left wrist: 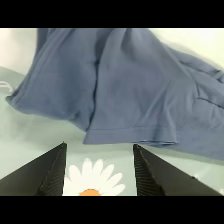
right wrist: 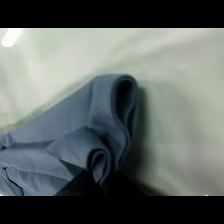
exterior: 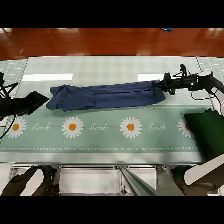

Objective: Fold the shirts.

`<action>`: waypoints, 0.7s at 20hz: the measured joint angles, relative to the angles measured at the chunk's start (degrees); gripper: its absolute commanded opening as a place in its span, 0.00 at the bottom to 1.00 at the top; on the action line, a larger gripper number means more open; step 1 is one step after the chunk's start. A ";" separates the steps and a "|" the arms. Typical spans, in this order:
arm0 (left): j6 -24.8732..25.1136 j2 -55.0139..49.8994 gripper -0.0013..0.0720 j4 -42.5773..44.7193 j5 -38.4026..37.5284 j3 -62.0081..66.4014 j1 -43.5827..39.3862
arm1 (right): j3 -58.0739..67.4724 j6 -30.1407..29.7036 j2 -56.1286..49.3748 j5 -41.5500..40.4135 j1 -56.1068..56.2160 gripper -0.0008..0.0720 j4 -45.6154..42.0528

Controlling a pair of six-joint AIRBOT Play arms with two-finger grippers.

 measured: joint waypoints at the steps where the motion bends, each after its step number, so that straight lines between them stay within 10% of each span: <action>1: -0.02 0.00 0.57 -0.44 0.02 -0.02 -0.24 | 0.11 0.15 1.20 0.55 0.00 0.04 -1.68; 2: -0.02 -0.02 0.20 -0.98 0.07 0.00 -0.76 | 0.15 0.74 2.86 1.16 0.04 0.04 -4.13; 3: 0.00 -0.20 0.05 -1.29 0.15 -0.02 -1.62 | 0.22 1.46 5.05 1.81 0.07 0.04 -7.17; 14: 7.89 -27.93 0.04 -15.52 5.51 16.96 -33.03 | 0.22 4.83 35.17 12.79 0.13 0.04 -22.77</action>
